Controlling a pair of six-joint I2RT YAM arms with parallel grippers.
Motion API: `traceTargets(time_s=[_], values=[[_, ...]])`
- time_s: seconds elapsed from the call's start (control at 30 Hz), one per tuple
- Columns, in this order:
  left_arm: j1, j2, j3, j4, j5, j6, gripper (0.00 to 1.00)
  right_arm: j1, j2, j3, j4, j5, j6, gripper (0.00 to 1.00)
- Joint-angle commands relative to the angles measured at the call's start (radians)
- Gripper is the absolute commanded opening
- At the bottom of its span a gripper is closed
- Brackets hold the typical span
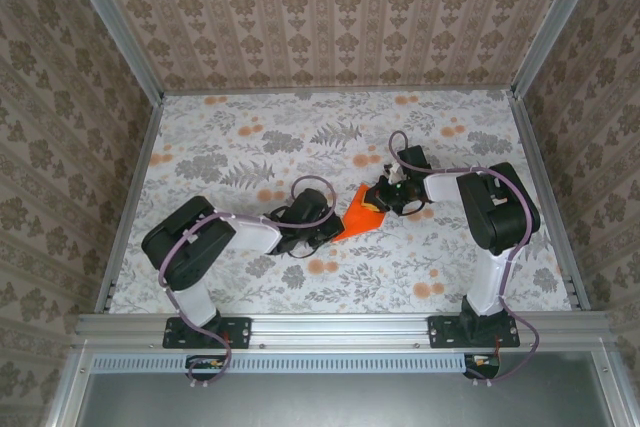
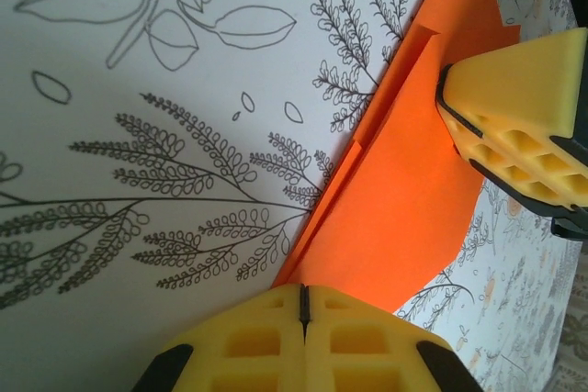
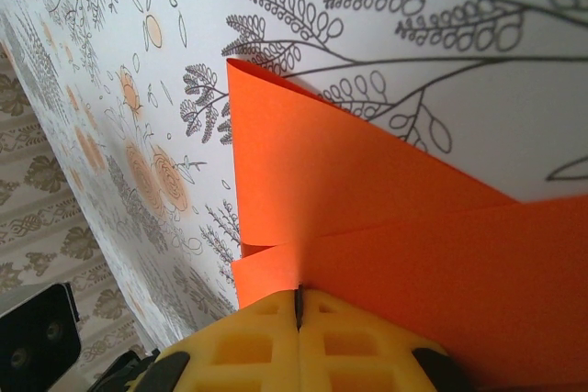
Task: Fold a paper plane with a square sheet of paper (pick it up from the middle)
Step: Fourth fold the wing at the center of the table.
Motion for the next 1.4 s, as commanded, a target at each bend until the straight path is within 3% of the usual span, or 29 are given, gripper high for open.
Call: traceTargets(time_s=[0.0,0.23,0.4,0.67,0.93,1.1,1.37], values=[[0.008,0.022,-0.03,-0.041,0.002,-0.058,0.0,-0.014,0.082,-0.037,-0.14,0.176,-0.018,0.05],[0.01,0.02,-0.031,-0.094,0.002,-0.07,0.0,-0.006,-0.09,-0.032,0.016,0.005,-0.095,0.12],[0.01,0.027,-0.026,-0.11,0.006,-0.069,0.0,0.051,-0.181,-0.074,0.059,-0.005,-0.103,0.16],[0.012,0.032,-0.026,-0.128,0.009,-0.074,0.0,0.141,-0.11,-0.096,0.094,-0.002,-0.048,0.08],[0.017,0.027,-0.032,-0.166,0.003,-0.092,0.0,0.157,-0.025,-0.044,0.021,-0.005,-0.1,0.05],[0.018,0.026,-0.03,-0.226,0.001,-0.103,0.0,0.114,0.01,-0.025,-0.039,0.034,-0.158,0.05],[0.023,0.022,-0.047,-0.263,0.003,-0.119,0.0,-0.053,0.049,0.013,-0.045,0.095,-0.161,0.05]])
